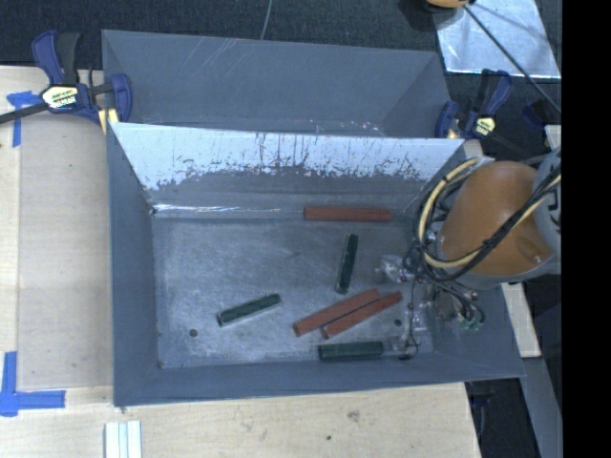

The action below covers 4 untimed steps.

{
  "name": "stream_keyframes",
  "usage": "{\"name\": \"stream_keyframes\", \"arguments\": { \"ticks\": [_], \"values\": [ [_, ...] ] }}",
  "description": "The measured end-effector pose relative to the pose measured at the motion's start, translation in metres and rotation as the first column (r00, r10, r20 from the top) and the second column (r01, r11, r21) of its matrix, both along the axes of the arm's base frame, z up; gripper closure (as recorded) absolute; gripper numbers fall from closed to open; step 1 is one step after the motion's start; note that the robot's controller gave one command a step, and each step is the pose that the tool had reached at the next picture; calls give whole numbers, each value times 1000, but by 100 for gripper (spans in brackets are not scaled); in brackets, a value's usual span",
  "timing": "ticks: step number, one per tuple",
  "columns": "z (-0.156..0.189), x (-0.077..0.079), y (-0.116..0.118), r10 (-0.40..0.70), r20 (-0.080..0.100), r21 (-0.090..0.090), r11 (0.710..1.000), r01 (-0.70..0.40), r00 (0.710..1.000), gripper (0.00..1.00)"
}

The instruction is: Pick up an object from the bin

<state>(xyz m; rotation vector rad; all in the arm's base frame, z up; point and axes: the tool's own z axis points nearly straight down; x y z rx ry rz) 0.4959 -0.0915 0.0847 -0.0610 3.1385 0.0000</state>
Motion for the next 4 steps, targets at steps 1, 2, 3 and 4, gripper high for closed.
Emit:
{"name": "stream_keyframes", "arguments": {
  "ticks": [1, 2, 3, 4],
  "values": [
    [-10, 44, 70, -98, 14, 1, 995, 98, 995, 100],
    [-10, 44, 70, -98, 14, 0, 995, 98, 995, 100],
    [-9, 45, 70, -98, 11, 0, 995, 98, 995, 100],
    [25, 34, 93, -139, 8, 1, 990, 139, 990, 100]
  ]
}}
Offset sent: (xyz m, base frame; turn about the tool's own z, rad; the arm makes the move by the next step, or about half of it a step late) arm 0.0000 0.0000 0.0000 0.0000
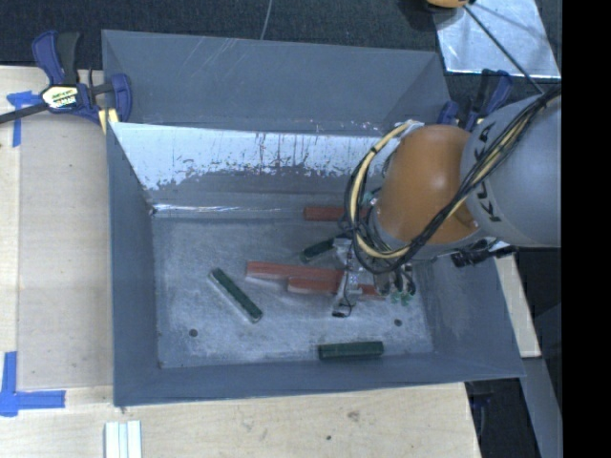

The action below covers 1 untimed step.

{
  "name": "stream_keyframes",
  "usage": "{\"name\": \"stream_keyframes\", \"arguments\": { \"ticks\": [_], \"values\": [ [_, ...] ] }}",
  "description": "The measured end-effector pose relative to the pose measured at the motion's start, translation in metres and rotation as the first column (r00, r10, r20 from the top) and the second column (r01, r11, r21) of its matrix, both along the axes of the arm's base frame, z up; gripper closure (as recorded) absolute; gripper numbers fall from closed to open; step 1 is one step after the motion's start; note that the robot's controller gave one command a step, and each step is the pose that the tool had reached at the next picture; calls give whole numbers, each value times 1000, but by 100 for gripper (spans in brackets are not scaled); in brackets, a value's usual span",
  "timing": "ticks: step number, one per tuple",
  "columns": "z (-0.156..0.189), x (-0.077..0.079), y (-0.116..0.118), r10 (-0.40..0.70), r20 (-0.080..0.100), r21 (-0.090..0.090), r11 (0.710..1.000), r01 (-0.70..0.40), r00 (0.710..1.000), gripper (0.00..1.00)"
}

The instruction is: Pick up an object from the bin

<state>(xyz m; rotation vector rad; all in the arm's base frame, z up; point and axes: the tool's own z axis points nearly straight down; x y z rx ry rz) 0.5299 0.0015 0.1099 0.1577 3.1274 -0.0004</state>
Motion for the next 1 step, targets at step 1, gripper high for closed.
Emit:
{"name": "stream_keyframes", "arguments": {
  "ticks": [1],
  "values": [
    [158, 19, -19, 94, -4, -1, 996, -94, 996, 100]
  ]
}}
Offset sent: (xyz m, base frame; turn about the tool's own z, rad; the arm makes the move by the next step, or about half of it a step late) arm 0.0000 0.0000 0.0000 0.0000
